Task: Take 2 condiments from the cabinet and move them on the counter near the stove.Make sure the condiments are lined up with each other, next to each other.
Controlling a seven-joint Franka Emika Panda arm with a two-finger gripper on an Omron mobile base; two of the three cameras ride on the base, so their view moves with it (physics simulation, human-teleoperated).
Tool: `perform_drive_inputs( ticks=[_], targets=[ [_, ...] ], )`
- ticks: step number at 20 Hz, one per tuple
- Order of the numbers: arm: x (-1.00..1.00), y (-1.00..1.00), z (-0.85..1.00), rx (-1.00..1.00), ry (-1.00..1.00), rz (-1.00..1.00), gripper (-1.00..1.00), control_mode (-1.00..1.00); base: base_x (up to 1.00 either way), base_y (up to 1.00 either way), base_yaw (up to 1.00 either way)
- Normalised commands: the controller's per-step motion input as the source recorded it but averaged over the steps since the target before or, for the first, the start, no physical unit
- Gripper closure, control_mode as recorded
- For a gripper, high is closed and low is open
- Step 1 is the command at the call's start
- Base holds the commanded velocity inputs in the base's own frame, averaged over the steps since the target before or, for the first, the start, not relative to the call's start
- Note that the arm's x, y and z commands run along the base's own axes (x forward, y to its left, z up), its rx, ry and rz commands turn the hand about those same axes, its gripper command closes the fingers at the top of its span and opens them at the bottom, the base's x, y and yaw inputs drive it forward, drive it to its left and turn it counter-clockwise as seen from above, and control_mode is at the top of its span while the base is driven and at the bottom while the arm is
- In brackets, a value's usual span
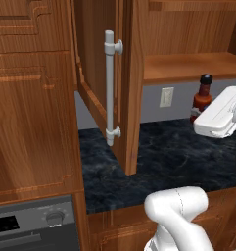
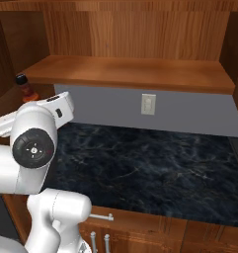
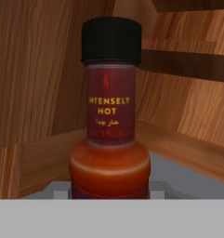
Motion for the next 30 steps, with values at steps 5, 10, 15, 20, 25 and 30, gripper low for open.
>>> perform_drive_inputs(
  ticks=[5,10,15,20,25,30],
  targets=[
    [0.00,0.00,0.00,0.00,0.00,0.00,1.00,1.00,-0.70,-0.17,-0.07],
    [0.00,0.00,0.00,0.00,0.00,0.00,1.00,1.00,-0.85,-0.23,-0.06],
    [0.00,0.00,0.00,0.00,0.00,0.00,1.00,1.00,-0.83,-0.36,-0.05],
    [0.00,0.00,0.00,0.00,0.00,0.00,1.00,1.00,-0.38,-0.67,-0.07],
    [0.00,0.00,0.00,0.00,0.00,0.00,1.00,1.00,-0.01,-1.00,-0.13],
    [0.00,0.00,0.00,0.00,0.00,0.00,1.00,1.00,-0.08,-1.00,-0.13]
  ],
)
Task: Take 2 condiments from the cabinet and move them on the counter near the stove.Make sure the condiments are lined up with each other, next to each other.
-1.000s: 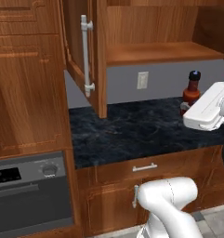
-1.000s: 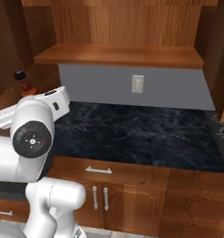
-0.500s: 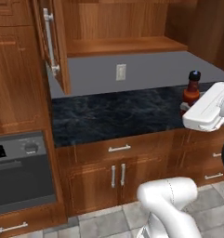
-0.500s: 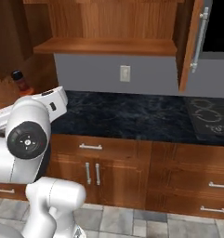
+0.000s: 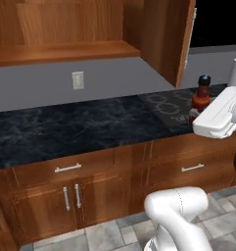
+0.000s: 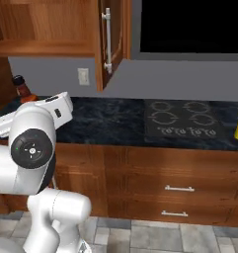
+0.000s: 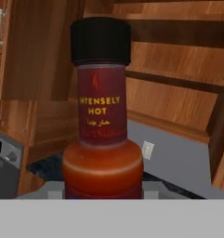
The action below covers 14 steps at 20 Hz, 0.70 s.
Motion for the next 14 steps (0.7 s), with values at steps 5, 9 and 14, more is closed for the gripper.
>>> perform_drive_inputs(
  ticks=[5,9,14],
  targets=[
    [0.00,0.00,0.00,0.00,0.00,0.00,1.00,1.00,-0.37,-1.00,-0.10],
    [0.00,0.00,0.00,0.00,0.00,0.00,1.00,1.00,-0.27,-1.00,-0.09],
    [0.00,0.00,0.00,0.00,0.00,0.00,1.00,1.00,0.01,-0.98,-0.11]
  ],
)
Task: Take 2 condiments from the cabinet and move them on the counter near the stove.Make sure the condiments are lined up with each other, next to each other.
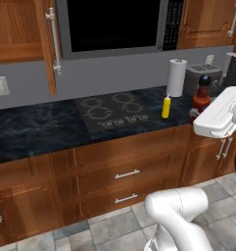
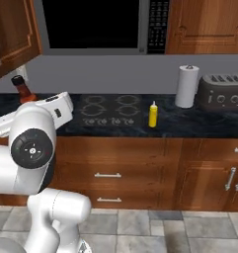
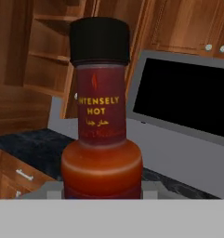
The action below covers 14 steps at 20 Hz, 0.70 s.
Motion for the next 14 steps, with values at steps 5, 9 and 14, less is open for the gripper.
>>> perform_drive_inputs(
  ticks=[5,9,14],
  targets=[
    [0.00,0.00,0.00,0.00,0.00,0.00,1.00,1.00,0.19,-0.73,-0.09],
    [0.00,0.00,0.00,0.00,0.00,0.00,1.00,1.00,0.13,-0.16,-0.01],
    [0.00,0.00,0.00,0.00,0.00,0.00,1.00,1.00,0.12,0.14,0.02]
  ],
)
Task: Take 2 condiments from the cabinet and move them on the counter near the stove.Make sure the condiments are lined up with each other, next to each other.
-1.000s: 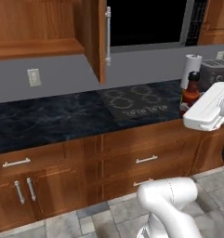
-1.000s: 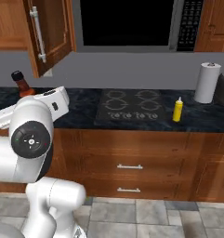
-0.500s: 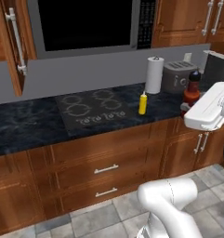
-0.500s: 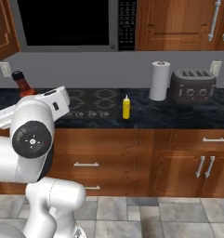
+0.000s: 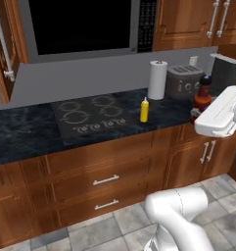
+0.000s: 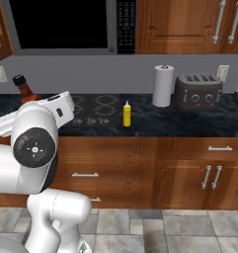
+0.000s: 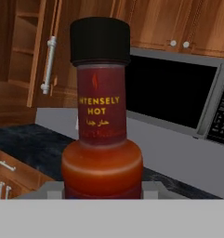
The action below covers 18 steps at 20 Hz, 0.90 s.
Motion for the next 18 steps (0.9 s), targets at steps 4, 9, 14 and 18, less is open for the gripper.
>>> perform_drive_inputs(
  ticks=[4,9,14,18],
  targets=[
    [0.00,0.00,0.00,0.00,0.00,0.00,1.00,1.00,0.37,0.23,0.09],
    [0.00,0.00,0.00,0.00,0.00,0.00,1.00,1.00,0.62,0.14,0.12],
    [0.00,0.00,0.00,0.00,0.00,0.00,1.00,1.00,0.83,0.01,0.14],
    [0.00,0.00,0.00,0.00,0.00,0.00,1.00,1.00,0.69,0.03,0.12]
  ],
)
